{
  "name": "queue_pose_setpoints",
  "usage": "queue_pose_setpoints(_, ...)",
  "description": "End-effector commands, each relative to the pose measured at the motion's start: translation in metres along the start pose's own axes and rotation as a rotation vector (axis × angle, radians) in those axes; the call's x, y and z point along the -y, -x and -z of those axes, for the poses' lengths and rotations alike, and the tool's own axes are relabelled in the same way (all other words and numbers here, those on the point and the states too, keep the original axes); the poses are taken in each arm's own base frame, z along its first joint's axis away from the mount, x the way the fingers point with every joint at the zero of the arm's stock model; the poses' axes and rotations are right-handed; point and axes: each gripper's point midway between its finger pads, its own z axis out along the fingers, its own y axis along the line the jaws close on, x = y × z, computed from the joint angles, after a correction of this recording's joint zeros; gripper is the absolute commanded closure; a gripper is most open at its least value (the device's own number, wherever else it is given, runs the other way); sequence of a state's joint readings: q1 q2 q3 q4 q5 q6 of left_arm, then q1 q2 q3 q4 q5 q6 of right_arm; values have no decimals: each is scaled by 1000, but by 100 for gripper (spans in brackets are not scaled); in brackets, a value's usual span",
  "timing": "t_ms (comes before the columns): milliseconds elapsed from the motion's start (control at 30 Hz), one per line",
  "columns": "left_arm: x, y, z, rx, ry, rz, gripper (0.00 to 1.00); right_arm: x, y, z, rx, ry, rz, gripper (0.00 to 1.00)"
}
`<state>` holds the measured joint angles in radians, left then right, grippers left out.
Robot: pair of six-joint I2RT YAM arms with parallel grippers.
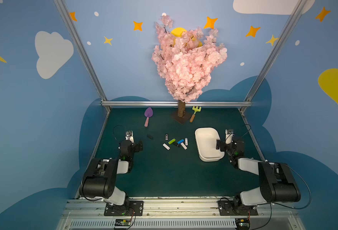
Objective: Put the usb flash drive into the storage box
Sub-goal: Pick up the USB flash from the center of the board.
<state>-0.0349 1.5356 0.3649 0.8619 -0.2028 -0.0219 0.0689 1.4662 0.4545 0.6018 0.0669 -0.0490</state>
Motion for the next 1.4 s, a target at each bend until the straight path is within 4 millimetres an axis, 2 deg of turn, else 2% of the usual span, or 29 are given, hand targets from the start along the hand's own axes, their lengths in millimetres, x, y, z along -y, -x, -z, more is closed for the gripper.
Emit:
queue_pose_setpoints(0, 0, 5, -1, 18, 4, -12, 0, 0, 4, -3, 3, 4, -3, 2)
queue_pose_setpoints(967, 0, 4, -4, -5, -58, 22, 0, 1, 5, -3, 4, 23, -18, 2)
queue_pose_setpoints(1067, -8, 25, 6, 35, 8, 17, 0, 7, 14, 1, 26, -20, -24, 2)
queue_pose_setpoints(1133, -12, 42, 19, -1, 40, 39, 0, 17, 41, 16, 83, -86, -46, 2)
queue_pose_setpoints(1200, -24, 55, 35, -60, 110, 217, 0, 33, 70, 42, 101, -172, -114, 2)
queue_pose_setpoints(1233, -23, 60, 41, -74, 102, 273, 0, 40, 81, 57, 93, -205, -200, 2)
queue_pose_setpoints(1267, -14, 67, 45, -69, 46, 298, 0, 47, 87, 73, 68, -224, -223, 2)
queue_pose_setpoints(1300, -10, 70, 50, -63, 21, 359, 0, 58, 104, 91, 93, -272, -301, 2)
queue_pose_setpoints(1367, -16, 62, 57, -84, 63, 537, 0, 78, 93, 119, 89, -394, -587, 2)
